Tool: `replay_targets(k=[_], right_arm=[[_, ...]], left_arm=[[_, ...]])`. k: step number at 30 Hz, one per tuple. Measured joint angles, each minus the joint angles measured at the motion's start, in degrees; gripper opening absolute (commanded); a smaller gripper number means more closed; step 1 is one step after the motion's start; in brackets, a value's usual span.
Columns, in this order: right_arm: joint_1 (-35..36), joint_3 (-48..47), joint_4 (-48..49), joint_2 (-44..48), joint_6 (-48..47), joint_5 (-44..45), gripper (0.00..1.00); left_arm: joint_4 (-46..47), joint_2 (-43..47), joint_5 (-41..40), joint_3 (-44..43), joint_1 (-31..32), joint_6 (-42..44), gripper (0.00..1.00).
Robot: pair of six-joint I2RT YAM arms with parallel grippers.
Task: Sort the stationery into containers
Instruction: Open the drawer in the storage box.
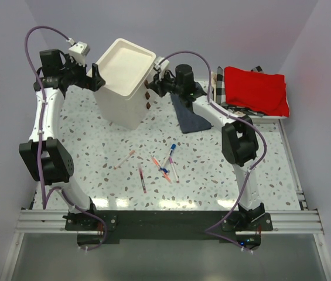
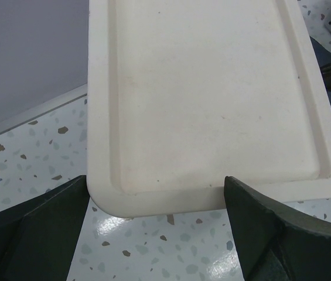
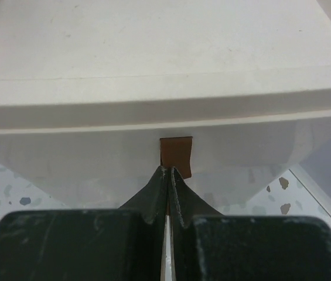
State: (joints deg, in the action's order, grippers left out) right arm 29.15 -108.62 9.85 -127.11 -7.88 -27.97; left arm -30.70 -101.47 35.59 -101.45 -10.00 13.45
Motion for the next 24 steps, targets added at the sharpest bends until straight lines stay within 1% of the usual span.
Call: replay_targets(k=[6, 14, 15, 16, 18, 20, 24], right_arm=[[-0.46, 2.93, -0.72, 3.19, -1.16, -0.04, 0.0], [-1.97, 7.43, -4.79, 7.96, -3.13, 0.0, 0.0], [-2.21, 8.11, -5.18, 8.55, -3.43, -0.02, 0.2], [-2.23, 8.74, -5.6, 9.18, -3.78, -0.02, 0.33], [-2.49, 9.6, -6.16, 10.14, -4.04, -0.02, 0.54], [-2.58, 9.66, -6.1, 10.38, -4.33, -0.11, 0.57], [-2.58, 9.31, -5.95, 10.12, -3.67, -0.13, 0.57]], left_arm=[[0.2, -0.9, 0.22, -0.7, 0.0, -0.68, 1.0], [0.13, -1.09, 0.17, -1.07, -0.02, -0.7, 1.0], [0.13, -1.16, 0.17, -1.09, -0.04, -0.7, 1.0], [0.13, -1.18, 0.22, -1.16, -0.07, -0.74, 1.0], [0.13, -1.31, 0.2, -1.31, -0.13, -0.79, 1.0], [0.15, -1.4, 0.22, -1.38, -0.17, -0.87, 1.0], [0.15, -1.42, 0.2, -1.42, -0.2, -0.9, 1.0]])
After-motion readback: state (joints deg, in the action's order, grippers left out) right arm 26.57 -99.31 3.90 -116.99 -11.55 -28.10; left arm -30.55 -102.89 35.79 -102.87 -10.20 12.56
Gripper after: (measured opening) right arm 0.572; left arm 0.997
